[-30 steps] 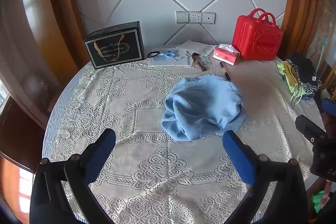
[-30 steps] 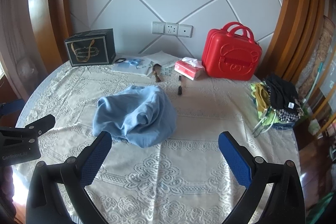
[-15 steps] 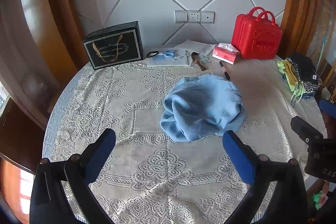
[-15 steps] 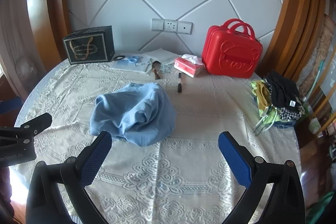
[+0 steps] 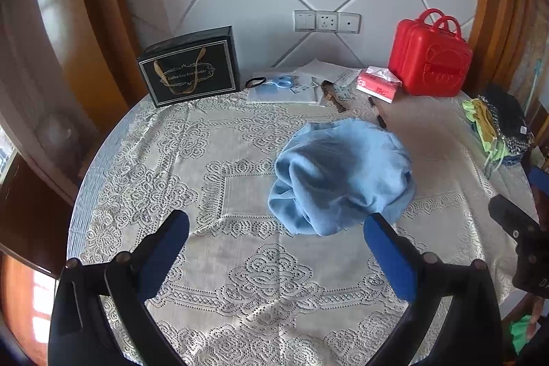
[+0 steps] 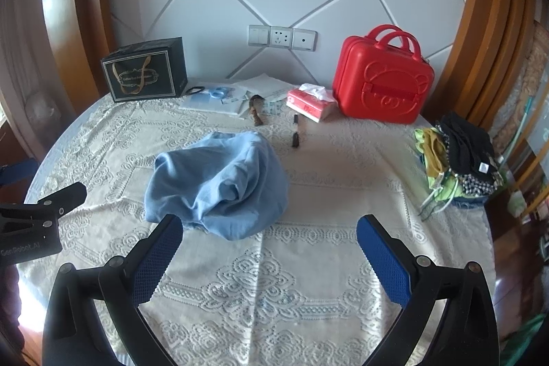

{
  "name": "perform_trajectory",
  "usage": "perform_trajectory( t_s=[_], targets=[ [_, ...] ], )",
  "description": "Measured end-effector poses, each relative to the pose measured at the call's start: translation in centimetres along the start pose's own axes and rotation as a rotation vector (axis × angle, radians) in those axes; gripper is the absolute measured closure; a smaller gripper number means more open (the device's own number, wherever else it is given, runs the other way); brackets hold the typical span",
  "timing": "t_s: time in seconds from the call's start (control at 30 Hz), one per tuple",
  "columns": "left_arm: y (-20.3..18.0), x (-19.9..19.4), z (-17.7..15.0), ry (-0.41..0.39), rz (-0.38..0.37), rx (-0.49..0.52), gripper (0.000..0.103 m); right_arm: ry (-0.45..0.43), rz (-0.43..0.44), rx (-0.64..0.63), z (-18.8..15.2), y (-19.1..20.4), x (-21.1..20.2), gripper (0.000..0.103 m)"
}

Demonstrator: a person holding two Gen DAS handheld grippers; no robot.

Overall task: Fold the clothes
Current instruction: 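Grasp the light-blue knit garment with the left tool and lift it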

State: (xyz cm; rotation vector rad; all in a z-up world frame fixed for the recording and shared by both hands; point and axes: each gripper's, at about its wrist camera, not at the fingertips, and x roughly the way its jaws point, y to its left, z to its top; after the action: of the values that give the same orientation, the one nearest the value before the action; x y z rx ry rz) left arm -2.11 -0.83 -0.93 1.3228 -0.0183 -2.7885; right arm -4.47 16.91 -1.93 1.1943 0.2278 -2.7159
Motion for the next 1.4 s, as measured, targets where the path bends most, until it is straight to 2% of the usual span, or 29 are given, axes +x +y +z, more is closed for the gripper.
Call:
perform_trajectory(
  t_s=[0.13, 0.33, 0.6, 0.63, 0.7, 0.73, 0.77, 0.83, 0.93, 1.0, 1.03, 1.07, 1.1, 1.13, 1.17, 1.23, 1.27, 1.37, 1.4],
  targets=[
    [0.7, 2.4, 0.0, 0.025, -0.006, -0.021, 0.000, 0.014, 0.007, 0.001, 0.2, -0.1, 1.5, 0.000],
    [0.3, 7.8, -0.4, 0.071, -0.008, 0.018, 0.000, 0.075, 0.028, 0.006, -0.1, -0.5, 5.8, 0.000],
    [-1.7, 16.4, -0.6, 0.162, -0.158, -0.033, 0.000, 0.172, 0.041, 0.014, -1.3, -1.7, 12.8, 0.000],
    [-2.2, 17.5, -0.6, 0.172, -0.180, -0.031, 0.002, 0.185, 0.045, 0.021, -1.5, -2.0, 13.5, 0.000],
    [-3.3, 19.2, -0.8, 0.187, -0.174, -0.007, 0.025, 0.213, 0.058, 0.036, -2.0, -2.9, 14.8, 0.000],
    [-3.8, 19.9, -0.9, 0.196, -0.146, 0.013, 0.056, 0.228, 0.072, 0.036, -2.2, -3.1, 15.4, 0.000],
    [-4.3, 20.7, -1.0, 0.205, -0.120, 0.030, 0.072, 0.245, 0.088, 0.030, -2.5, -3.3, 16.2, 0.000],
    [-4.0, 21.5, -1.2, 0.213, -0.119, -0.005, 0.076, 0.270, 0.114, 0.012, -3.1, -3.2, 17.5, 0.000],
    [-2.9, 20.3, -0.7, 0.165, -0.120, -0.030, 0.081, 0.280, 0.146, 0.004, -3.7, -2.6, 19.4, 0.000],
    [-2.0, 19.2, -0.1, 0.119, -0.071, -0.031, 0.085, 0.269, 0.177, 0.011, -3.6, -2.0, 20.5, 0.000],
    [-1.3, 18.4, 0.2, 0.087, -0.018, -0.033, 0.090, 0.264, 0.189, 0.012, -3.5, -1.6, 21.1, 0.000],
    [-0.6, 17.7, 0.5, 0.056, 0.034, -0.035, 0.092, 0.260, 0.181, -0.001, -3.4, -1.1, 21.6, 0.004],
    [0.3, 17.2, 0.7, 0.037, 0.080, -0.033, 0.092, 0.250, 0.148, -0.028, -3.3, -0.5, 21.9, 0.013],
    [1.2, 16.7, 0.9, 0.020, 0.124, -0.032, 0.092, 0.234, 0.113, -0.055, -3.2, 0.2, 22.2, 0.040],
    [2.2, 16.4, 0.9, 0.021, 0.146, -0.036, 0.092, 0.222, 0.097, -0.067, -3.1, 0.7, 22.3, 0.063],
    [4.0, 16.3, 0.7, 0.035, 0.163, -0.045, 0.092, 0.191, 0.080, -0.061, -2.5, 1.2, 21.6, 0.069],
    [5.0, 16.2, 0.6, 0.045, 0.165, -0.051, 0.092, 0.145, 0.037, -0.075, -2.0, 1.5, 20.7, 0.073],
    [7.0, 16.3, -0.1, 0.093, 0.050, -0.099, 0.092, -0.016, -0.148, -0.143, -0.7, 1.9, 17.1, 0.076],
    [7.3, 16.4, -0.4, 0.115, -0.009, -0.107, 0.092, -0.044, -0.168, -0.135, -0.4, 1.4, 16.2, 0.076]
  ],
)
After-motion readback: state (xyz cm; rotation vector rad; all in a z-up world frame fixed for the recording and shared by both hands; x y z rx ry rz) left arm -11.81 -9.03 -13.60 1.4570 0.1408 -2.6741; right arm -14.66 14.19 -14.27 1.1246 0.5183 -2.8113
